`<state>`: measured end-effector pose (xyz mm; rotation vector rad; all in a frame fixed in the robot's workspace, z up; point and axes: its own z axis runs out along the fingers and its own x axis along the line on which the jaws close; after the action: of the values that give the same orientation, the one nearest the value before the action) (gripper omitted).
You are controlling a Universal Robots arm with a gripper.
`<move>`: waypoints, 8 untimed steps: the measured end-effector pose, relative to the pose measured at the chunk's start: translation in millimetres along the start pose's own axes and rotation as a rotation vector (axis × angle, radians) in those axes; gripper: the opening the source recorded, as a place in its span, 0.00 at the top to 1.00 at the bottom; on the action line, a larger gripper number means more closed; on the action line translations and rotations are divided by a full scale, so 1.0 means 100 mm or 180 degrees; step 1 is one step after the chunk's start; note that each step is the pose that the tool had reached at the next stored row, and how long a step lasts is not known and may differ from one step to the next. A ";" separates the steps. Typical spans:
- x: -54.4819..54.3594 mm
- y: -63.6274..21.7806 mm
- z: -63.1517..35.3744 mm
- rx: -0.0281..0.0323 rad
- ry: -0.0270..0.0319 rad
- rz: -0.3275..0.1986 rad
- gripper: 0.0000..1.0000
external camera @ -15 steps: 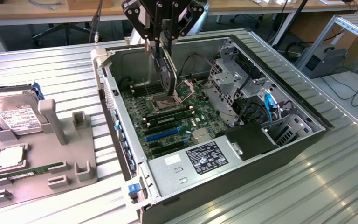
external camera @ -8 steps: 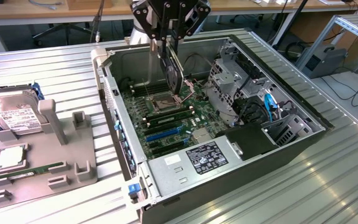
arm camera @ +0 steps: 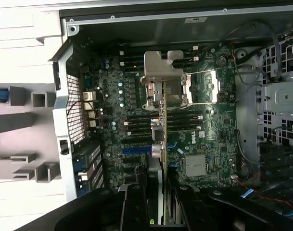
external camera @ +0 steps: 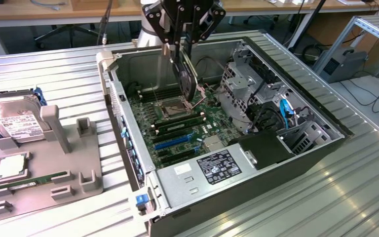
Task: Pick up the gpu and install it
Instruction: 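Pick up the gpu and move the gpu toward the slot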
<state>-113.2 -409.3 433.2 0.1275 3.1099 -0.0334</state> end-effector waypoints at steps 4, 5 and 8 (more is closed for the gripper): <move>-0.03 0.003 0.028 0.0000 0.0000 0.0000 0.73; -0.03 0.003 0.034 0.0000 0.0000 0.0000 0.73; -0.05 0.005 0.050 0.0000 0.0000 0.0000 0.73</move>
<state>-108.4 -409.3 428.3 0.1275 3.1099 -0.0334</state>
